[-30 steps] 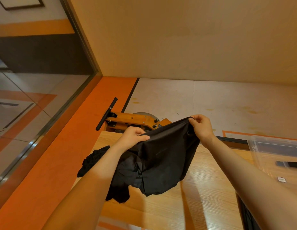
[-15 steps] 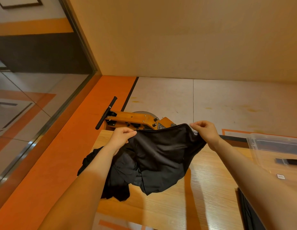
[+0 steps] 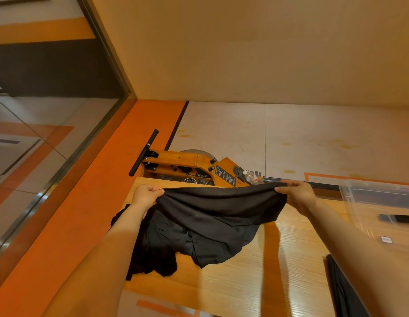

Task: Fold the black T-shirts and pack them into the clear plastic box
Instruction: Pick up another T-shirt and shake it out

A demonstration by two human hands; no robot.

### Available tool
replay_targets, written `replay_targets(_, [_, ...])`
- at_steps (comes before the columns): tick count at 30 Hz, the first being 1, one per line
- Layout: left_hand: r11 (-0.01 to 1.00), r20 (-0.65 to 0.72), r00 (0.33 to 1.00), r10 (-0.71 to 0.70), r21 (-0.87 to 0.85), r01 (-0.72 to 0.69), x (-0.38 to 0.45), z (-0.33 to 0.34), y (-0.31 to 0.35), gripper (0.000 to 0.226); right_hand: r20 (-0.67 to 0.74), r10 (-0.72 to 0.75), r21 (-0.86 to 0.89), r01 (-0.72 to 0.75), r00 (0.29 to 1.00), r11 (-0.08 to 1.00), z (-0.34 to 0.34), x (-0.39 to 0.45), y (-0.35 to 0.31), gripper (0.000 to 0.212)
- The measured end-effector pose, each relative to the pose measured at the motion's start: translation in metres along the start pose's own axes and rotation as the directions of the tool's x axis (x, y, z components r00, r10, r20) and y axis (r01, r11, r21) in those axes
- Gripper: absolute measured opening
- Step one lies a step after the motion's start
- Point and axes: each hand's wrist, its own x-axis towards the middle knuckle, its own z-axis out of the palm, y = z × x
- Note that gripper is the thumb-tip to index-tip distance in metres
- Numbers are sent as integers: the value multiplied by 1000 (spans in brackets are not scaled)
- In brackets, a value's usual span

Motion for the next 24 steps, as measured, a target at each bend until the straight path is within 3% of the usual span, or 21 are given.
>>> replay_targets(6, [996,-18,998,-53,-75,52,8,13,11,27,82,70,273,-90,994,958,-24,2,-11,39])
replay_targets(11, [993,-79,995,59,-99,-66,-1,30,41,11,85,50,521,-87,995,849,-43,2,-22,20])
replay_targets(14, [983,-90,986,140,-111,-149,-4,42,69,10,38,22,529,-39,999,848,-55,4,-32,42])
replay_targets(19, [957,-176,960,217,-155,-244,-8,57,116,15,-65,-38,545,68,997,836,-77,1,-63,21])
replay_targets(24, [901,-298,906,301,-224,-373,-20,64,168,18,-140,-124,544,181,982,819,-101,-3,-107,31])
